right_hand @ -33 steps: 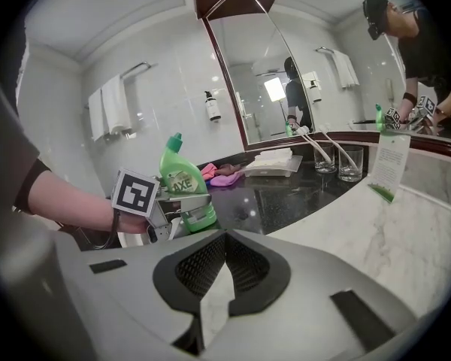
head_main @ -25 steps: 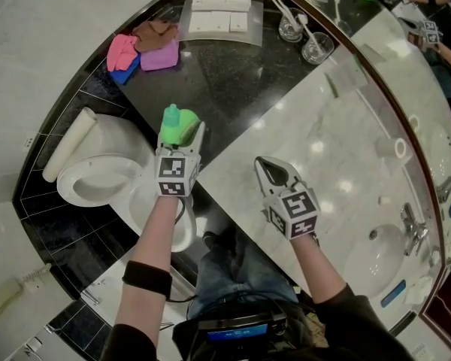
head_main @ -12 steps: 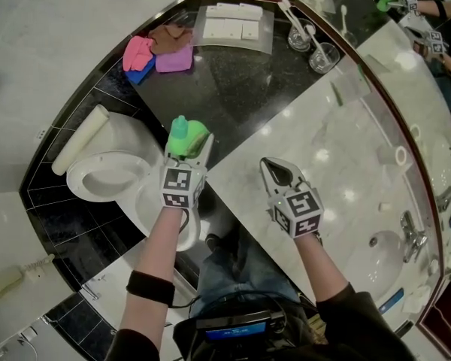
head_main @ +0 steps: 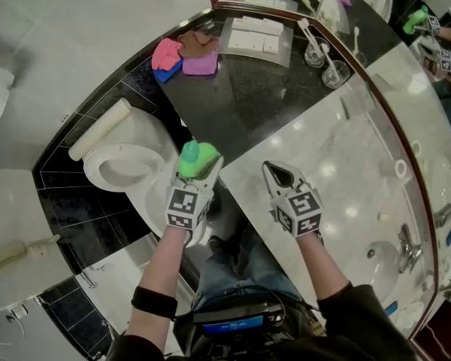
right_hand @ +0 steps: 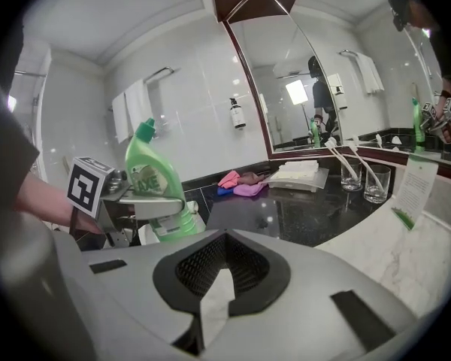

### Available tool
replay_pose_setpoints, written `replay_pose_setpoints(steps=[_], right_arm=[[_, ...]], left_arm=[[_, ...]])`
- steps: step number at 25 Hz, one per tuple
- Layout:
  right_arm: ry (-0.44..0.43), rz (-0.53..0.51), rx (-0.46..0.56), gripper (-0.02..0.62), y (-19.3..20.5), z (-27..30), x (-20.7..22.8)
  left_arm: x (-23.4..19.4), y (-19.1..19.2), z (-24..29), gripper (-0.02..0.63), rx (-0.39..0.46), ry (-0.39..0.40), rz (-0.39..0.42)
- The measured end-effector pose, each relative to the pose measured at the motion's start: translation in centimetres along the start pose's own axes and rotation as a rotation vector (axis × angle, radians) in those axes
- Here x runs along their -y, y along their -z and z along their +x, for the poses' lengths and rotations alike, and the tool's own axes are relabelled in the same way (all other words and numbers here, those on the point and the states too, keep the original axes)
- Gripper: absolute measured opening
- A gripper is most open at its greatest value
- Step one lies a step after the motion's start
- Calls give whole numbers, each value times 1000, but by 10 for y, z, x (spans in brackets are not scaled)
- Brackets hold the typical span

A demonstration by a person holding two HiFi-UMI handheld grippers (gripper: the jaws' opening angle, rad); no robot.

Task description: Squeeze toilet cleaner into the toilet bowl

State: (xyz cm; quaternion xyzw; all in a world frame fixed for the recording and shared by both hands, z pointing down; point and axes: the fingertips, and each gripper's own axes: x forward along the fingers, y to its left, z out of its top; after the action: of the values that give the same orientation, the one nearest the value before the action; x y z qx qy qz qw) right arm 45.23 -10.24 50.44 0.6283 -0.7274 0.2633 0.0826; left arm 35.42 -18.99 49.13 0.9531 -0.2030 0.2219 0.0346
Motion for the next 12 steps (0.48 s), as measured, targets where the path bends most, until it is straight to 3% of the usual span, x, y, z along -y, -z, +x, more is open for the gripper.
replay_pose_setpoints(steps=[6,12], right_arm=[[-107,-37,4,12,-15,1,-47],[-185,-101,-9,12,-13,9,-108]], left_arm=[[6,-2,-68,206,11,-76,-56],[-9,15,-155,204,-6,-208,-120]])
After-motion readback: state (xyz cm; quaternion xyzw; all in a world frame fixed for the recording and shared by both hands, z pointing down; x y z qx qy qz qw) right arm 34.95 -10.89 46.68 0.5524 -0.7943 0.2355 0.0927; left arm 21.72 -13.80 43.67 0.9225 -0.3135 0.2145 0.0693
